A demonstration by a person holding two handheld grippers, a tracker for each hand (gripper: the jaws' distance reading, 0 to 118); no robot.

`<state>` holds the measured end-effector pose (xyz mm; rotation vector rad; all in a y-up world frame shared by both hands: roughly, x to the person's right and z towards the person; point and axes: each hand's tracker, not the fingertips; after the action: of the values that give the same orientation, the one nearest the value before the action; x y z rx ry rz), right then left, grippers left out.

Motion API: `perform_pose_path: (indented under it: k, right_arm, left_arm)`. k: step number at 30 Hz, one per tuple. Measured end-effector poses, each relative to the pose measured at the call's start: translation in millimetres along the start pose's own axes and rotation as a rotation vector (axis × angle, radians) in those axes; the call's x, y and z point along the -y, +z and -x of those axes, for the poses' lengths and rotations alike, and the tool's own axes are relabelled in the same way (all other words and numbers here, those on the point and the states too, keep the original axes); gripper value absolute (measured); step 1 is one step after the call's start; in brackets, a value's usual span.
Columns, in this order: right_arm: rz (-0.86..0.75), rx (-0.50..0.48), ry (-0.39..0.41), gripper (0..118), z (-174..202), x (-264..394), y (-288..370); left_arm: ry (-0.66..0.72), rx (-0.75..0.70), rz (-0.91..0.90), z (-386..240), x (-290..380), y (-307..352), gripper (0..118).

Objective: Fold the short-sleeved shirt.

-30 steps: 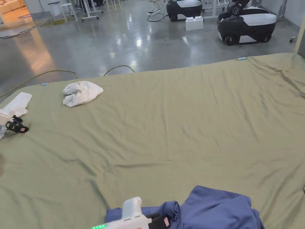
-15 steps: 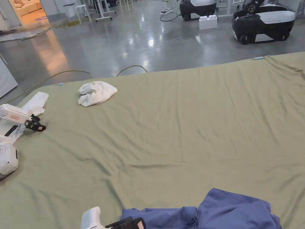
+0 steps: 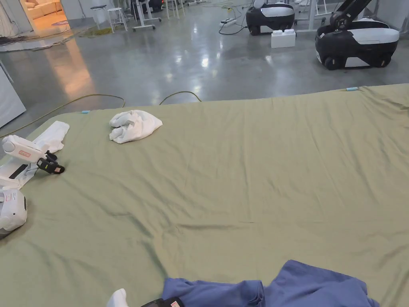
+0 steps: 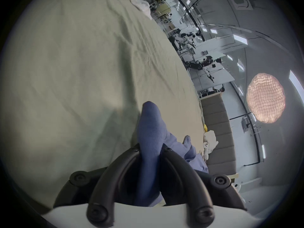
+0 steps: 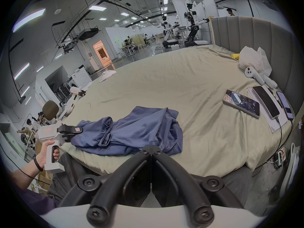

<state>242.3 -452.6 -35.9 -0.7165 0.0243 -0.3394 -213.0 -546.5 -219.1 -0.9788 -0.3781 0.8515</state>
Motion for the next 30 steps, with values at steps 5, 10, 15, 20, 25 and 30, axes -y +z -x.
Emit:
perform_pose_path:
  k: [5,10,15,20,25,30]
  right_arm:
    - [0.009,-0.051,-0.019,0,-6.8,-0.8,-7.9]
    - [-0.006,-0.042,-0.021,0,-13.6,1.9,-9.3]
    - [-0.029,-0.035,-0.055,0,-27.2,10.3,0.2]
    - [-0.046,0.013,-0.047,0,-39.8,21.8,21.8]
    - [-0.061,0.006,-0.121,0,-54.6,32.7,27.3]
    - [-0.056,0.015,-0.120,0,-58.2,33.8,29.4]
  left_arm:
    - [-0.266,-0.193,-0.078,-18.0,-45.7,64.2,18]
    - [-0.423,-0.128,-0.043,-95.3,-33.2,62.0,18]
    - [-0.463,0.016,0.132,-135.8,22.7,-52.9,18]
    - [-0.483,0.055,0.292,-139.9,56.3,-126.2,71]
    - [-0.394,0.092,0.166,-131.1,39.3,-109.6,86]
    - [-0.383,0.035,0.204,-118.7,46.1,-122.1,0]
